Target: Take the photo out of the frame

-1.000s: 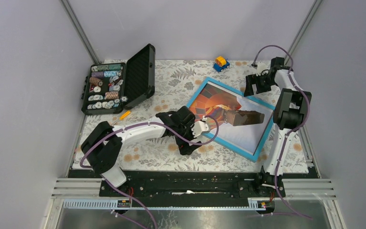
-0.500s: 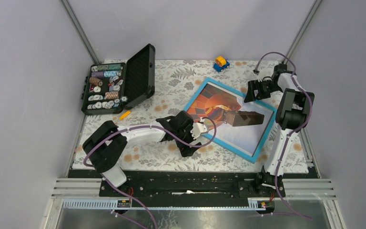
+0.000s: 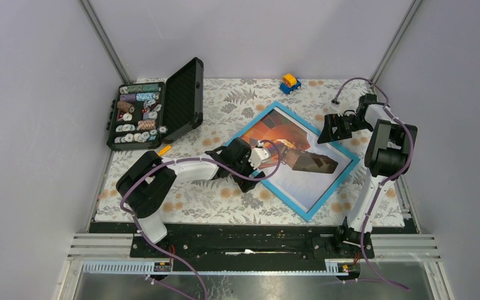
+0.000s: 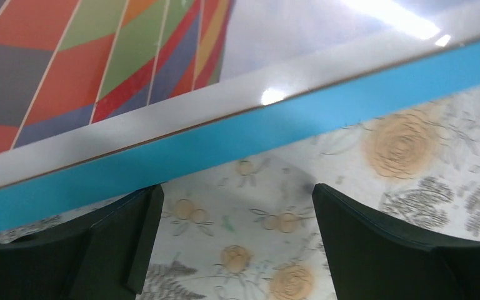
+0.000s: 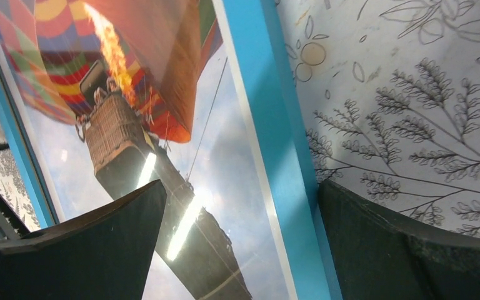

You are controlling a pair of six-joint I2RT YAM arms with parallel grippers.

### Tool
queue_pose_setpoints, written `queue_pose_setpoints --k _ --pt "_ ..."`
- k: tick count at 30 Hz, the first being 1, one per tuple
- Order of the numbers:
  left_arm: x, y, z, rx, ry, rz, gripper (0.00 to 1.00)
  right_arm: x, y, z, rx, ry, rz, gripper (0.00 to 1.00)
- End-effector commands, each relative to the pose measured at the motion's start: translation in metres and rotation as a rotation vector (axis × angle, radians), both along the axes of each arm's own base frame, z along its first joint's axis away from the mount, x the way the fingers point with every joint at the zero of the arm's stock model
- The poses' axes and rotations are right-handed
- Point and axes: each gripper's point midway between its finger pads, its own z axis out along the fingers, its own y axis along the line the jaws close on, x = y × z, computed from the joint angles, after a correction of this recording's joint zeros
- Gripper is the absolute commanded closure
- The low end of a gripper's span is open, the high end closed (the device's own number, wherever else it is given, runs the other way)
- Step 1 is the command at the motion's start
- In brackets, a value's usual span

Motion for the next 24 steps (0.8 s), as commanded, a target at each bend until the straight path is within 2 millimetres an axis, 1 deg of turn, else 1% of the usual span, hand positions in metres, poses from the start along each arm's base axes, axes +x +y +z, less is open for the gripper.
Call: queue_pose_setpoints --k 1,4,7,10,15,18,21,24 --pt "0.034 0.010 -0.007 0.018 -0.025 0.083 0.03 -0.081 0.025 -0.033 0.075 0.348 0.010 0.00" --pt "0.050 0.015 -0.003 0.040 -0.060 0.092 0.03 -0.094 0.033 -0.030 0.101 0.372 0.040 0.00" --pt "0.059 0.021 -0.004 0.073 -0.071 0.091 0.01 -0.109 0.042 -0.029 0.113 0.393 0.079 0.00" --pt "0.067 0.032 -0.009 0.128 -0.065 0.105 0.01 -0.125 0.051 -0.030 0.113 0.412 0.125 0.00" --pt "0.087 0.049 -0.007 0.166 -0.067 0.139 0.01 -0.152 0.066 -0.029 0.094 0.436 0.229 0.00" --pt "0.095 0.056 -0.005 0.189 -0.087 0.123 0.01 -0.162 0.072 -0.029 0.068 0.431 0.283 0.00" --pt "0.099 0.062 -0.007 0.211 -0.095 0.100 0.01 -0.170 0.076 -0.028 0.057 0.435 0.312 0.00" --pt "0.104 0.067 -0.007 0.222 -0.113 0.064 0.01 -0.177 0.076 -0.029 0.047 0.441 0.331 0.00"
